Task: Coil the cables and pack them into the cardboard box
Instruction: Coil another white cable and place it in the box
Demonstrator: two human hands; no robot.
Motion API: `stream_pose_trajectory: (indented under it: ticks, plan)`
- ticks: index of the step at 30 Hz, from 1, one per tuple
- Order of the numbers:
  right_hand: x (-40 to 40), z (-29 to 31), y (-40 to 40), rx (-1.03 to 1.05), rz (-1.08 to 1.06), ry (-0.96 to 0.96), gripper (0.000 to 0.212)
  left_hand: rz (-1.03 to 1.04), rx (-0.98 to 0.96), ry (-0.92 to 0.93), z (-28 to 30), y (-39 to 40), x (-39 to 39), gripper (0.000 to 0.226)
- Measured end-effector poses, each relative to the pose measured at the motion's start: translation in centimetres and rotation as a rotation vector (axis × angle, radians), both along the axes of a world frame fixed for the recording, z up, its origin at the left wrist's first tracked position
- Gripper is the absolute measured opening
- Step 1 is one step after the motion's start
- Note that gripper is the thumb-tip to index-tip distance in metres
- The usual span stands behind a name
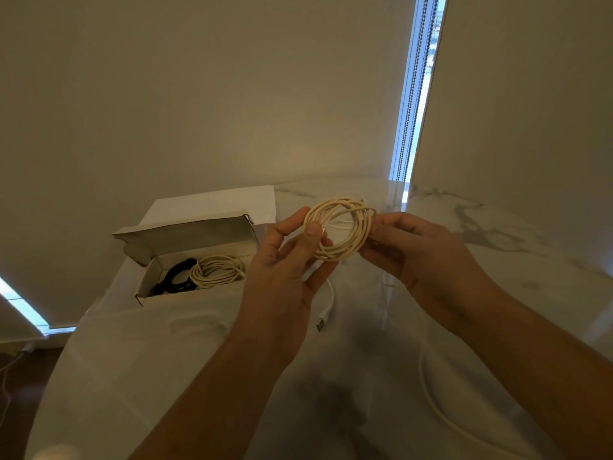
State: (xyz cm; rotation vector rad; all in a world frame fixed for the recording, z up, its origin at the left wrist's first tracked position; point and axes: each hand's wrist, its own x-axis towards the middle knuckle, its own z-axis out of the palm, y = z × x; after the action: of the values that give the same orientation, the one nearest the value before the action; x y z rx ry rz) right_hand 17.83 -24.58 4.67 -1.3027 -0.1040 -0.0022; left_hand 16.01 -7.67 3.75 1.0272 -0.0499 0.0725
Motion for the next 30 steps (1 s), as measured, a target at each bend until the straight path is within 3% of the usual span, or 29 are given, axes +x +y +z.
stream_pose_trajectory:
  ticks: [10,19,25,30]
  plan:
    - [0.19,-0.43,0.38,0.015,-0.093,-0.074,0.017,-0.108,-0.097,0.062,0.03,0.17,0.09,0.031]
    - [0.43,0.06,-0.50,-0.415,-0.309,-0.294,0.009,-0.089,-0.063,0.029,-0.10,0.07,0.12,0.030]
    - [0.41,-0.44,0.21,0.025,-0.015,0.008,0.018,-0.080,-0.038,0.033,-0.29,-0.06,0.14,0.032]
    - [0.71,-0.59,0.14,0.183,0.091,0.118,0.025,-0.075,-0.027,0.011,-0.35,-0.04,0.27,0.027]
